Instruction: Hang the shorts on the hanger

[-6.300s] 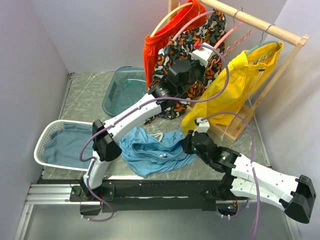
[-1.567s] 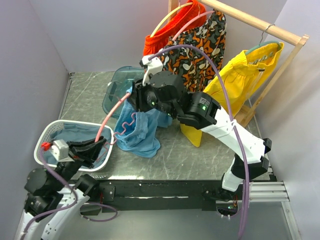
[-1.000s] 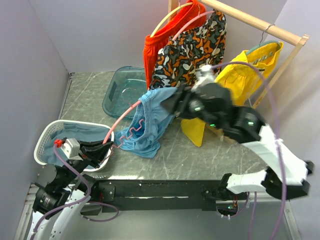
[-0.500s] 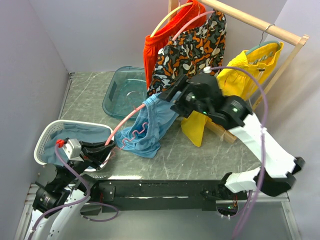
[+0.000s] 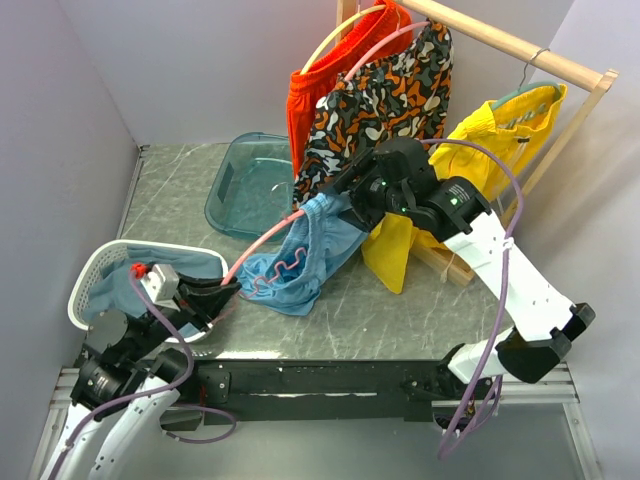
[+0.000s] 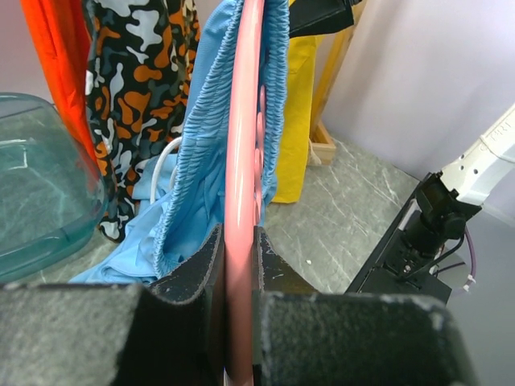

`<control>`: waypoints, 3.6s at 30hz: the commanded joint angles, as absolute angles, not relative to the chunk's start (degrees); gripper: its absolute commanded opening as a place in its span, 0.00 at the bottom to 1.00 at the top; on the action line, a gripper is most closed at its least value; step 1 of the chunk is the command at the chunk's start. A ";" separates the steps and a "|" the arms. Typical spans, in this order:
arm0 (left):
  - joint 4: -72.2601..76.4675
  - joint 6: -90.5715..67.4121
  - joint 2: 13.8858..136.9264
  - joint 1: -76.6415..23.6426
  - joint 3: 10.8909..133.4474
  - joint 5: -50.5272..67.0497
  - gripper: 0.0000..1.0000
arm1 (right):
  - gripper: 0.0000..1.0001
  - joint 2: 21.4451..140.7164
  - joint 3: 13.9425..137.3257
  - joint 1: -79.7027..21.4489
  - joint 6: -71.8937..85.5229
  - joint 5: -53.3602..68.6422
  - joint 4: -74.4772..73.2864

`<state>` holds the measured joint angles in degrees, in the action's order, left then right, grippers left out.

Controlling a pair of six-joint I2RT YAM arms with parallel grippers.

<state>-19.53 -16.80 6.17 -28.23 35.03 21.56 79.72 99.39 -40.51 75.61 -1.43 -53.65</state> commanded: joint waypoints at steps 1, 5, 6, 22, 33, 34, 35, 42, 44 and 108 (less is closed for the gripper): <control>-8.97 -16.96 8.26 -28.48 37.88 24.69 0.01 | 0.71 80.59 99.85 -39.82 76.38 1.76 -54.05; -8.61 -17.58 11.33 -28.48 38.67 25.66 0.01 | 0.46 81.73 99.32 -39.55 74.54 3.95 -54.67; -8.61 -18.19 12.64 -28.48 38.93 25.75 0.01 | 0.40 81.83 99.40 -39.29 74.01 4.39 -54.93; -15.99 -24.25 17.93 -28.48 44.03 26.29 0.74 | 0.00 76.82 90.70 -37.44 71.46 10.10 -48.18; -15.66 -45.26 25.66 -28.48 32.90 9.57 0.53 | 0.00 71.90 85.60 -37.71 70.49 16.35 -33.05; -13.90 -45.79 25.84 -28.48 31.57 10.89 0.53 | 0.00 71.72 85.78 -37.88 70.58 16.26 -32.09; -12.67 -46.66 25.93 -28.39 30.42 11.33 0.53 | 0.00 71.63 85.96 -37.88 70.75 16.09 -31.73; -6.52 -48.34 27.86 -28.91 24.62 13.01 0.54 | 0.00 72.25 88.42 -38.76 71.89 15.47 -28.57; -4.41 -49.57 28.73 -29.53 22.86 13.62 0.54 | 0.00 72.42 88.77 -38.85 72.25 15.03 -28.22; -31.62 -63.89 25.40 -56.25 25.31 -6.15 0.01 | 0.00 70.23 94.92 -40.87 63.90 -10.36 -2.02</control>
<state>-19.00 -65.60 26.33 -55.27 24.58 -10.72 74.61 90.45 -41.87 66.61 -1.37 -18.83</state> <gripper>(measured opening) 0.031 0.164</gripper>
